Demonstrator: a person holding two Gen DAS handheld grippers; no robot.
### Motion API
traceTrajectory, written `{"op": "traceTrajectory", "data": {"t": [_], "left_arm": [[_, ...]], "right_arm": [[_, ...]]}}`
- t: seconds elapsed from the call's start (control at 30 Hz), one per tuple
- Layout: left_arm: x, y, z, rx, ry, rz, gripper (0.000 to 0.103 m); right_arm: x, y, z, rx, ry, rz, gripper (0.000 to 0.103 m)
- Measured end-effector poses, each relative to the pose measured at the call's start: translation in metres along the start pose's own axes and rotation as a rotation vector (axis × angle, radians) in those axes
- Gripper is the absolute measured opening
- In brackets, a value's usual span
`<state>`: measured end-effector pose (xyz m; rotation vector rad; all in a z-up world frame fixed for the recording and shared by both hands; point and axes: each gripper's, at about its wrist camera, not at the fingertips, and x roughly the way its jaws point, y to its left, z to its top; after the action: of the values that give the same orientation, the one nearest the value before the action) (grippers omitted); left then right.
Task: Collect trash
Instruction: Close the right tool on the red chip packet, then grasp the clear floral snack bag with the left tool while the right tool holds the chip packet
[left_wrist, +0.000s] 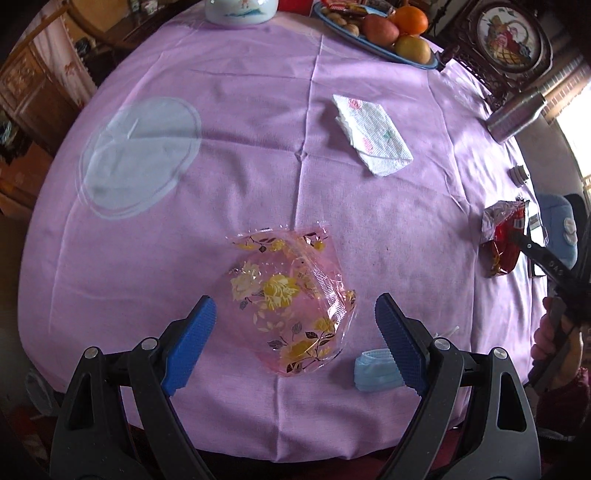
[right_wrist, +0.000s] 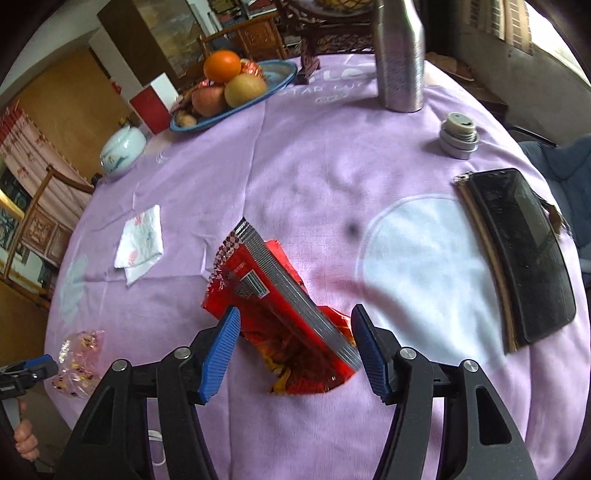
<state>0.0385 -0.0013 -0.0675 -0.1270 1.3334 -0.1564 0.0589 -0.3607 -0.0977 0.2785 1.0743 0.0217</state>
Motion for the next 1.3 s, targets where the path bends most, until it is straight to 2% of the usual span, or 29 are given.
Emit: {"op": "traceTrajectory", "data": {"t": [0.03,0.1,0.37,0.57,0.93,1.17,1.3], "left_arm": [[0.002,0.0,0.0,-0.004,0.007,-0.003,0.085],[0.006,-0.001,0.0,-0.004,0.016,-0.007,0.085],[0.025,-0.002,0.007,-0.009,0.051,-0.031,0.085],[0.039,-0.003,0.01,0.007,0.077,-0.035,0.085],[0.044,-0.009,0.009,0.058,0.085,-0.032,0.085],[0.028,0.0,0.001,0.065,0.038,-0.018,0.085],[0.027,0.007,-0.003,0.052,0.044,-0.016,0.085]], "right_arm": [[0.002,0.002,0.0,-0.011,0.007,0.008,0.026],[0.0,0.008,0.001,-0.03,0.003,0.034,0.012],[-0.044,0.034,0.001,-0.1,-0.096,0.075,0.011],[-0.066,0.049,-0.004,-0.109,-0.124,0.107,0.011],[-0.072,0.075,-0.027,-0.134,-0.089,0.126,0.011],[-0.062,0.081,-0.04,-0.13,-0.038,0.127,0.011],[-0.054,0.082,-0.045,-0.118,-0.007,0.133,0.011]]}}
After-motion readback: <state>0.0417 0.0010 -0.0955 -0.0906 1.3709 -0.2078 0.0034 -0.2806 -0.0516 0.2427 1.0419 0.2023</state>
